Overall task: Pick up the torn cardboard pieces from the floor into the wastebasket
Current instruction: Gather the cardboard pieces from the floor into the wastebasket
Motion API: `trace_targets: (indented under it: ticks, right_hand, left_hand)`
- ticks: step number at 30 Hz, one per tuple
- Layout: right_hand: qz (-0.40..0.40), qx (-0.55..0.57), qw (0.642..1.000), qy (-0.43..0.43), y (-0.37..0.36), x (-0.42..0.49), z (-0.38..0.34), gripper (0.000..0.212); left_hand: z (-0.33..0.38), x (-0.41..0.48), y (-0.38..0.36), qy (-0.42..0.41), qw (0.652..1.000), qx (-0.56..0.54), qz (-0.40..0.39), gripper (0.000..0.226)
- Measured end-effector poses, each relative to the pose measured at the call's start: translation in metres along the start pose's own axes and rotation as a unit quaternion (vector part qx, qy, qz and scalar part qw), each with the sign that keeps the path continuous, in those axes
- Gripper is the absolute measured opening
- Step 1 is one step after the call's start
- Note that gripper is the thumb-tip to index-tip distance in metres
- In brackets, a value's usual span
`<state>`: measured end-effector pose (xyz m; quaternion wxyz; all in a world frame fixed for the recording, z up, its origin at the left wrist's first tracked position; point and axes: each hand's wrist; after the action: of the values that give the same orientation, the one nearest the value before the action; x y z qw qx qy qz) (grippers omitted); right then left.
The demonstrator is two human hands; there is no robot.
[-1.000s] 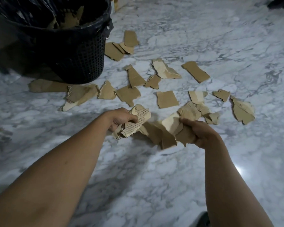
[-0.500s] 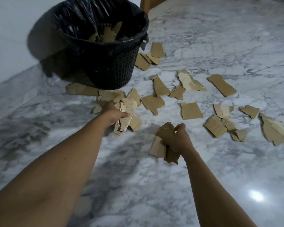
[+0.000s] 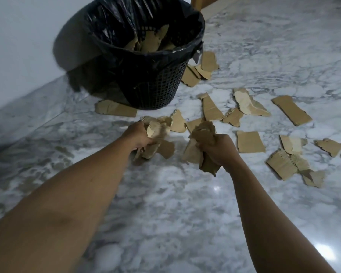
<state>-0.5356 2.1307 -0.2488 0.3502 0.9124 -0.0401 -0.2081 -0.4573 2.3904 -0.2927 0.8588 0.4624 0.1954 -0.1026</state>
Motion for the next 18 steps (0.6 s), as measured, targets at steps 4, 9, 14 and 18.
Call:
trace_targets:
  ticks: [4,9,14,18]
  right_hand:
    - [-0.026,-0.053,0.997,0.04,-0.017,0.031,-0.03,0.028]
    - [-0.056,-0.117,0.992,0.01,-0.039,0.069,-0.053,0.036]
    - [-0.05,-0.213,0.975,0.037,-0.057,0.09,-0.07,0.047]
    - [-0.067,-0.282,0.955,0.054,-0.064,0.097,-0.073,0.031]
  left_hand:
    - [-0.001,0.003,-0.003,0.041,0.997,0.07,-0.004,0.086]
    - [0.007,0.008,0.001,0.051,0.991,0.124,0.004,0.079]
    - [0.022,0.009,0.004,0.078,0.987,0.14,-0.03,0.103]
    - [0.025,0.007,0.007,0.097,0.983,0.145,-0.059,0.078]
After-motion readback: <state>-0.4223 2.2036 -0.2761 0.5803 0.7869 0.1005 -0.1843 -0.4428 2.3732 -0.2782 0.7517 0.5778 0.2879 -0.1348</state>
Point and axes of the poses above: each hand's wrist, its own x-axis towards the middle knuckle, its own y-axis out of the back of the hand, z = x × y, and after that the axes turned 1 degree about -y, right-handed
